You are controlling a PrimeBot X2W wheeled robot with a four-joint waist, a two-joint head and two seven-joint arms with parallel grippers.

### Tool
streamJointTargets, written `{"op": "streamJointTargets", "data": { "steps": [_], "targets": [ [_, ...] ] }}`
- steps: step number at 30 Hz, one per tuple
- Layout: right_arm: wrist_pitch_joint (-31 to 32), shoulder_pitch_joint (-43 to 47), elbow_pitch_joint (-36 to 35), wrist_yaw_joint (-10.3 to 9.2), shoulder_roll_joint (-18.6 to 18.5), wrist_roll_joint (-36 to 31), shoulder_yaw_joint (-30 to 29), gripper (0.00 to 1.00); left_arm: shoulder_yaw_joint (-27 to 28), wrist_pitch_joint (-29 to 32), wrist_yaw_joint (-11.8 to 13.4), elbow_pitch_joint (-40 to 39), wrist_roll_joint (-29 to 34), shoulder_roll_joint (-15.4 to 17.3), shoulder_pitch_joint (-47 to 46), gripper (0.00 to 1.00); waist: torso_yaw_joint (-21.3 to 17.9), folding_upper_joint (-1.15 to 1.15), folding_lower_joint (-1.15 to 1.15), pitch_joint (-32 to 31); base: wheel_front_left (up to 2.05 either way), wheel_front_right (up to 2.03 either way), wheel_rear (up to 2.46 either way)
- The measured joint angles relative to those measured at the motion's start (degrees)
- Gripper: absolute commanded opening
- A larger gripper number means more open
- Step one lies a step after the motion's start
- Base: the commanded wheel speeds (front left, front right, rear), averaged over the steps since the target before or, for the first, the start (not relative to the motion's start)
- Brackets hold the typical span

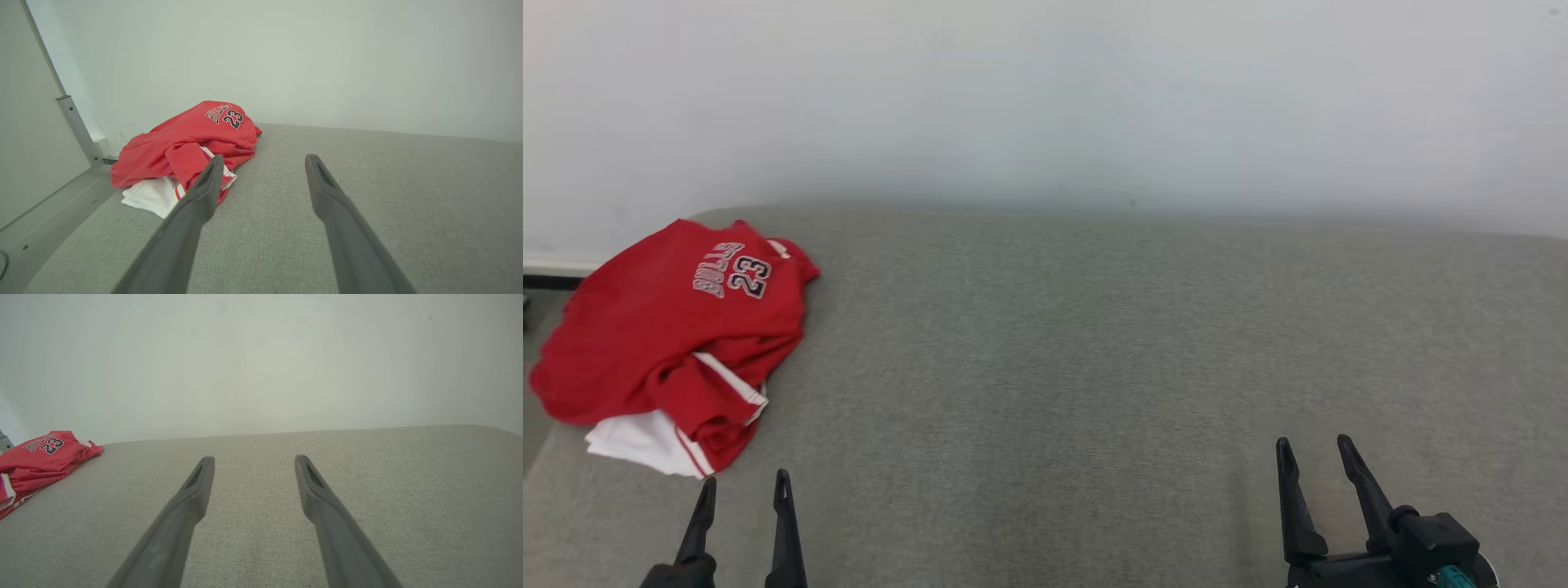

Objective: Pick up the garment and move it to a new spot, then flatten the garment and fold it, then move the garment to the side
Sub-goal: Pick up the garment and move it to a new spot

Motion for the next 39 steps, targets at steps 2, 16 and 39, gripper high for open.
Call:
{"op": "streamJointTargets", "data": {
  "steps": [2, 16, 39],
  "targets": [
    [0.01, 0.04, -0.01, -0.01, 0.01, 0.25, -0.05, 1.00, 0.09, 0.01, 0.03, 0.13, -0.13, 0.20, -0.03, 1.00, 1.36, 0.00, 0.00, 0.07, 0.00, 0.00, 0.00],
    [-0.03, 0.40, 0.65, 0.00, 0.01, 0.91, 0.51, 1.00, 0.38, 0.00, 0.94, 1.23, -0.66, 1.03, -0.15, 1.00, 12.12, 0.00, 0.00, 0.34, 0.00, 0.00, 0.00],
    [-0.21, -0.34, 1.21, 0.00, 0.01, 1.31, 2.04, 1.00, 1.67, -0.69, 3.89, 0.45, -2.00, 1.48, 1.42, 1.00, 24.07, 0.00, 0.00, 0.90, 0.00, 0.00, 0.00]
  ]
}}
